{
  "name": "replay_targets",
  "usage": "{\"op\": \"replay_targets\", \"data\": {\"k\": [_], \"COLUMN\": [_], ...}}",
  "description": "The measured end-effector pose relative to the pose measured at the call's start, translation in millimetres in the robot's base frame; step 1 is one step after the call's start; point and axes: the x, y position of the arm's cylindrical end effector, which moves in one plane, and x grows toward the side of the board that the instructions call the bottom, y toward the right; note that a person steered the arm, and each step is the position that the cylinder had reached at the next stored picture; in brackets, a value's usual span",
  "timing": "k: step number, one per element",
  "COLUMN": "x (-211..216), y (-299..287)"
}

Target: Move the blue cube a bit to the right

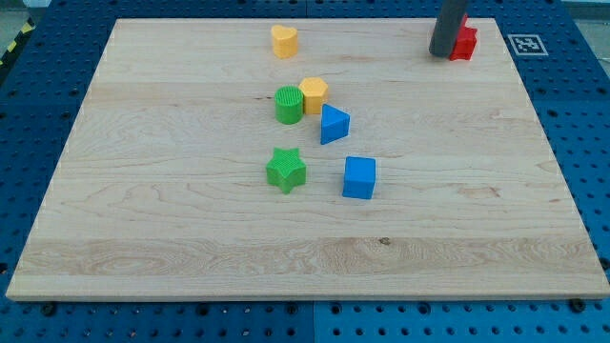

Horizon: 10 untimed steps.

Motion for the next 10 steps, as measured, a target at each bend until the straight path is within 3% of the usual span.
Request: {"op": "replay_targets", "data": {"k": [2, 4, 6, 7, 9, 10], "x": [-4.2, 30.1, 37.9, 80.9, 109.7, 135.8], "y": [30.9, -25.9, -27.3, -50.5, -189.3, -202.2]}}
